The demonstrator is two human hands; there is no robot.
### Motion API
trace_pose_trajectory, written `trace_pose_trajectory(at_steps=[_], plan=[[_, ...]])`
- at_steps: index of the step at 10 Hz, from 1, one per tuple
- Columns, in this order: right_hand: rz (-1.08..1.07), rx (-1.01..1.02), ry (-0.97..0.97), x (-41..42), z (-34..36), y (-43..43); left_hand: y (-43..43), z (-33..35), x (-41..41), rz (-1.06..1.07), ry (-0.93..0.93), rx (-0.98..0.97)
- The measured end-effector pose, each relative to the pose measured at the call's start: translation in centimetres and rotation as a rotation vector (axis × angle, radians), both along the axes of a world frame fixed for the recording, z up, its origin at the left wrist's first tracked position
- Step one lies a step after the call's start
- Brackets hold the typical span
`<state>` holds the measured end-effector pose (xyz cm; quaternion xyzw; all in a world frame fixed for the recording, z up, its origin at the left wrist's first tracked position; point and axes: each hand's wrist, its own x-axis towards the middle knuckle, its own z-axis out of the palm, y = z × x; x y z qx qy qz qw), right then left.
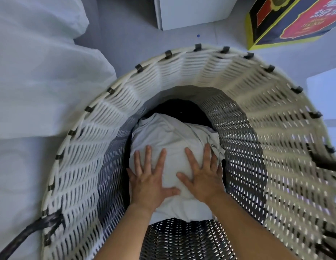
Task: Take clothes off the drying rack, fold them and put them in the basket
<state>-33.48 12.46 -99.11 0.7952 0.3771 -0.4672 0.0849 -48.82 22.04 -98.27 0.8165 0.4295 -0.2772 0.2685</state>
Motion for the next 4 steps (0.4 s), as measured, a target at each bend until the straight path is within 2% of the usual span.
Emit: trace_pose_trajectory(at_steps=[2, 4], plan=[[0.009, -0.118, 0.009, 0.3, 2.8, 1.1, -0.4, 2.9, 0.9, -0.021, 0.125, -0.029], [-0.241, -0.169, 0.110, -1.3, 10.0, -1.1, -4.8, 9.2, -2.2, 0.227, 0.150, -0.143]])
